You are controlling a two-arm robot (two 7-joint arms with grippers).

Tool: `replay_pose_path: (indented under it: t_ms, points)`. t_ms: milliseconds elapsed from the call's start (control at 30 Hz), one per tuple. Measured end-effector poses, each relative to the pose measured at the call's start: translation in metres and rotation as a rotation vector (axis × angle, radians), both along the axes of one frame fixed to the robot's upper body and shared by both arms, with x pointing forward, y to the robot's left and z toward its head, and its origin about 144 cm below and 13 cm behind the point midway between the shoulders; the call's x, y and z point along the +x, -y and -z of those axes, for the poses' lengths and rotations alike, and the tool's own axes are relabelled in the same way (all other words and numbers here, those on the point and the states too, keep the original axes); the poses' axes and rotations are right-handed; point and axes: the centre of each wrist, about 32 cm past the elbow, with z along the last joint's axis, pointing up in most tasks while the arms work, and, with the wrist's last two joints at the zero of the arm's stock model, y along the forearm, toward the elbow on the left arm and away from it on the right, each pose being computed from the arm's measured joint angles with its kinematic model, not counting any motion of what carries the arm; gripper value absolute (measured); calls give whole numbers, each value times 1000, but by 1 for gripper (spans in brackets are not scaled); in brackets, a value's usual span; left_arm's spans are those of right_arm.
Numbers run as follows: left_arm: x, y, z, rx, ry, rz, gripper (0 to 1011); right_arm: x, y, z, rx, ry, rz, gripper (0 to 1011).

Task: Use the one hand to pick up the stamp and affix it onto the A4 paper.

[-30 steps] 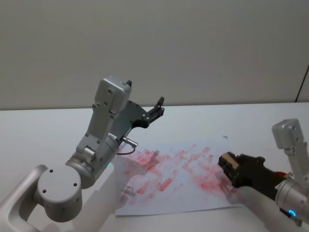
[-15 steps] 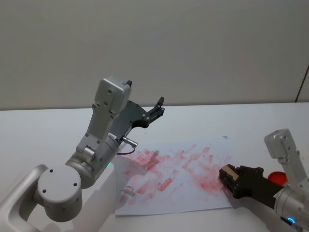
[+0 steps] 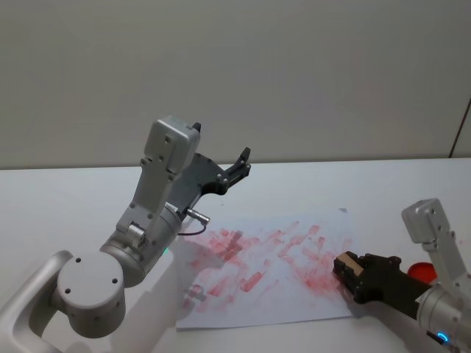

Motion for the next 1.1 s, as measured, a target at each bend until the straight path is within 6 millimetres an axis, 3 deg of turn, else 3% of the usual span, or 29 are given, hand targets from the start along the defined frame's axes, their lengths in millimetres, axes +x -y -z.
replay_pose_path:
  t_ms: [233,667,900,1100]
  points:
    - [0,0,0,0,0,0,1001,1,-2,-1,15,30,6,219]
    - [0,0,0,0,0,0,1001,6,-1,-36,86,199,40,219]
    - [0,0,0,0,0,0,1001,-4,10,-56,108,271,110,219]
    - [0,0,0,0,0,0,1001,-18,21,-61,110,273,168,219]
